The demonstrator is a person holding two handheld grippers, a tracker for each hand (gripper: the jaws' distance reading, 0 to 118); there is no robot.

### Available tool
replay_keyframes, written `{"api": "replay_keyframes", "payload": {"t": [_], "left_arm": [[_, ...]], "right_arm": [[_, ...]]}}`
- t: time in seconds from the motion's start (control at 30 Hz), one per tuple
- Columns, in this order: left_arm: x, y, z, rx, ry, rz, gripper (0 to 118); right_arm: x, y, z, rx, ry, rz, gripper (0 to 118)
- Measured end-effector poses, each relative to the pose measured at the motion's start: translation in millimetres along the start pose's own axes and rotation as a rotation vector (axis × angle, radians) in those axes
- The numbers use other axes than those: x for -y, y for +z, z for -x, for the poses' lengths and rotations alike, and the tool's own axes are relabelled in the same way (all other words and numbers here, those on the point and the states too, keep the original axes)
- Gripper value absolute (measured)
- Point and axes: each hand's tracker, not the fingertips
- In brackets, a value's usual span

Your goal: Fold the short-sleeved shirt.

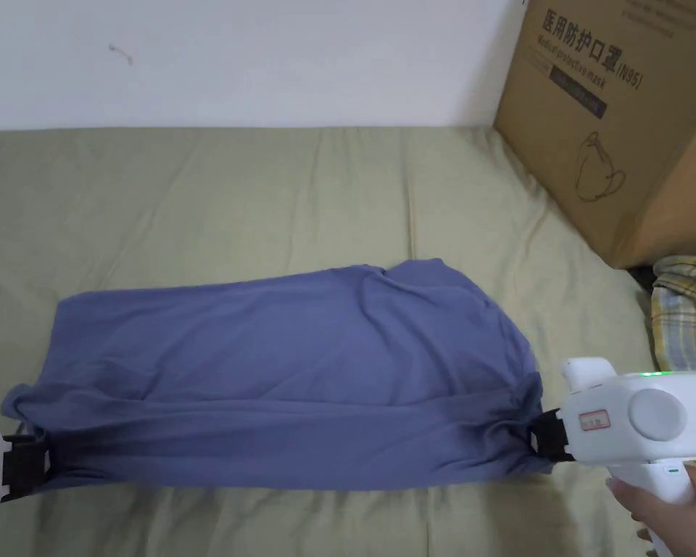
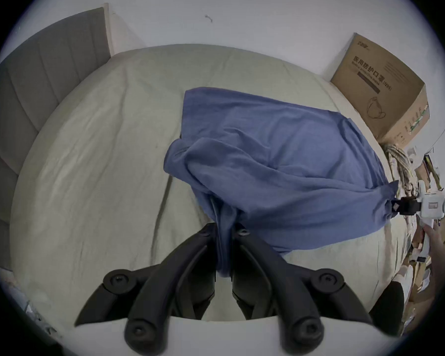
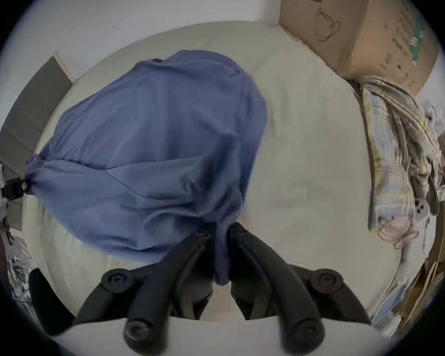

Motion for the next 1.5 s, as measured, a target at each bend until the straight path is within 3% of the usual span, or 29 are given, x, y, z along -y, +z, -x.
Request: {"api": "replay_keyframes", "payload": {"t": [0.1, 0.2, 0.43, 0.47, 0.5, 0.53, 0.57, 0.7, 0.9, 1.0, 1.03, 1.07, 1.1, 1.13, 1.17, 1.23, 1.3, 1.5], "left_arm": [[5, 16, 6, 0.0, -0.008, 0.009, 9], [26, 37, 16, 0.003, -0.023, 0.031, 9], [90, 57, 36, 0.029, 0.049, 0.137, 12], [94, 56, 39, 0.038, 0.071, 0.142, 20], [98, 56, 41, 0.049, 0.097, 0.137, 40], [100, 57, 42, 0.055, 0.117, 0.125, 86], [100, 57, 42, 0.044, 0.121, 0.113, 112], [94, 71, 42, 0.023, 0.078, 0.018, 117], [62, 89, 14, -0.192, -0.055, -0.092, 118], [47, 92, 2, -0.171, -0.063, -0.109, 110], [43, 90, 0, -0.147, -0.072, -0.111, 92], [39, 87, -3, -0.151, -0.079, -0.112, 62], [36, 85, -9, -0.162, -0.09, -0.115, 21], [33, 80, -11, -0.186, -0.105, -0.12, 0], [31, 72, -13, -0.205, -0.106, -0.113, 0], [27, 66, -15, -0.174, -0.047, -0.131, 0], [17, 56, -8, -0.099, 0.039, -0.131, 0], [-66, -3, 41, -0.081, 0.095, -0.085, 0]], "right_arm": [[17, 22, -16, -0.04, -0.086, -0.006, 11], [44, 50, -22, -0.066, -0.11, -0.005, 11], [103, 69, -18, -0.093, -0.072, 0.075, 12], [107, 67, -13, -0.09, -0.065, 0.079, 23], [109, 64, -11, -0.086, -0.063, 0.078, 37], [110, 64, -7, -0.066, -0.067, 0.079, 67], [110, 66, -2, -0.01, -0.049, 0.058, 84], [98, 77, 6, 0.027, -0.046, -0.033, 91], [60, 110, 55, 0.058, -0.016, -0.176, 91], [41, 110, 82, 0.07, 0.046, -0.18, 91], [38, 107, 89, 0.07, 0.06, -0.184, 90], [36, 105, 96, 0.068, 0.069, -0.195, 86], [33, 102, 103, 0.073, 0.078, -0.193, 71], [29, 91, 103, 0.076, 0.082, -0.193, 23], [27, 88, 106, 0.06, 0.077, -0.21, 1], [24, 77, 112, 0.038, 0.0, -0.272, 1], [14, 66, 112, 0.007, 0.017, -0.231, 1], [-9, 49, 105, 0.039, 0.08, -0.211, 1]]}}
